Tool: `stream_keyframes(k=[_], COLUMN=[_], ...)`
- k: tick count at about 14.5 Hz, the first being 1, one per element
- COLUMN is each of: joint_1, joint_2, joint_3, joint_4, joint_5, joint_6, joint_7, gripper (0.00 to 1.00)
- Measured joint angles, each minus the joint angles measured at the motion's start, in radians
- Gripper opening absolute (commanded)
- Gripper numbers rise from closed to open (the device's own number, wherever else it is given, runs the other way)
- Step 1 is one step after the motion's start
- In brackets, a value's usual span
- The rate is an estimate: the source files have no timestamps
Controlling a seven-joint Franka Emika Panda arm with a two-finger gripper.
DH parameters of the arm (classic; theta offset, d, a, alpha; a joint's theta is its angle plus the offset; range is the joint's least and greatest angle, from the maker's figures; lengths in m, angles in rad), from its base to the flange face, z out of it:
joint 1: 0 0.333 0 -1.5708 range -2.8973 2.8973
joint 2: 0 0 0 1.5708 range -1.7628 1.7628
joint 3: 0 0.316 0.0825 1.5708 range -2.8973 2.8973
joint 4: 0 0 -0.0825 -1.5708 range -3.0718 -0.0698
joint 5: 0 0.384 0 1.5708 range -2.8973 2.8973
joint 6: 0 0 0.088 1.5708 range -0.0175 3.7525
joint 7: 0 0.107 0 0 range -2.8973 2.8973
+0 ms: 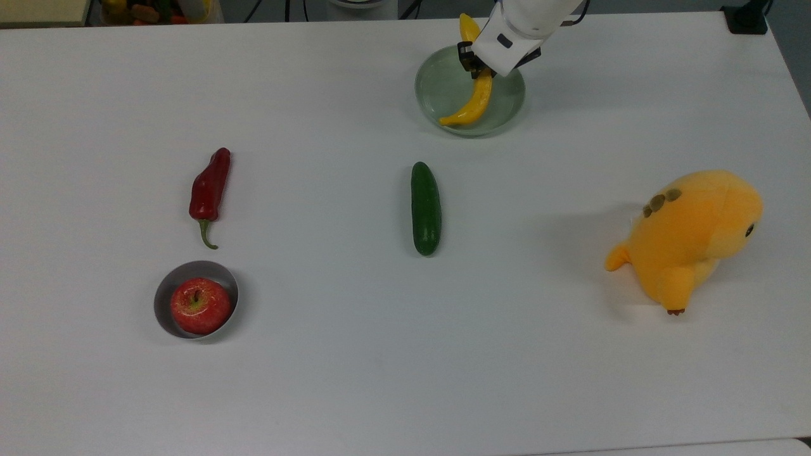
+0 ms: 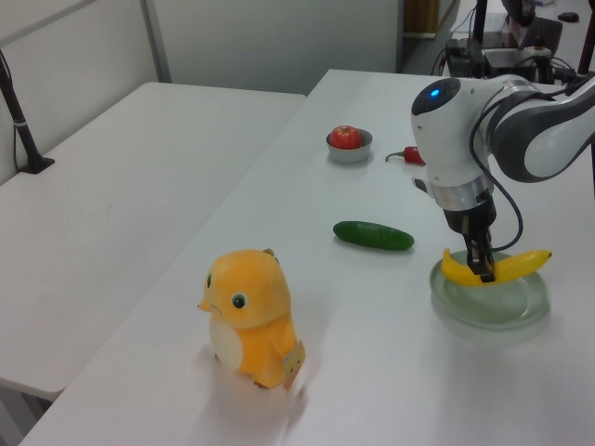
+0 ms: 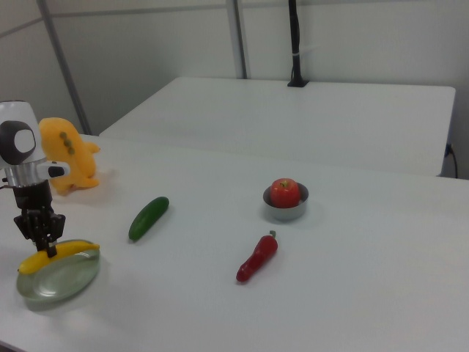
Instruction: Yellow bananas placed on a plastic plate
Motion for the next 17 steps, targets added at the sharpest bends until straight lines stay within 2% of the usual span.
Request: stream_keyframes(k=[1,3,5,8,9,14,17], joint_1=[0.003,0.011,0.021,0.029,0.029,0.026,-0.012], joint_2=[0.002,0.004,0.005,0.005,0.005,-0.012,-0.064], joint_3=[0.000,0.000,0.000,0.000,0.000,-0.004,-0.013], joint_4=[0.000,0.000,0.000,0.000,0.000,0.017,0.058], joint_5=[0.000,0.000,0.000,0.000,0.000,0.000,-0.002], joint_6=[0.003,0.009,0.010,0.010,0.010,0.006,-0.035], joint_7=[0.001,0.002,0.003,0.005,0.005,0.006,0.001], gripper=[0.35,0.46,0.70,0.97,1.00,1.00,1.00])
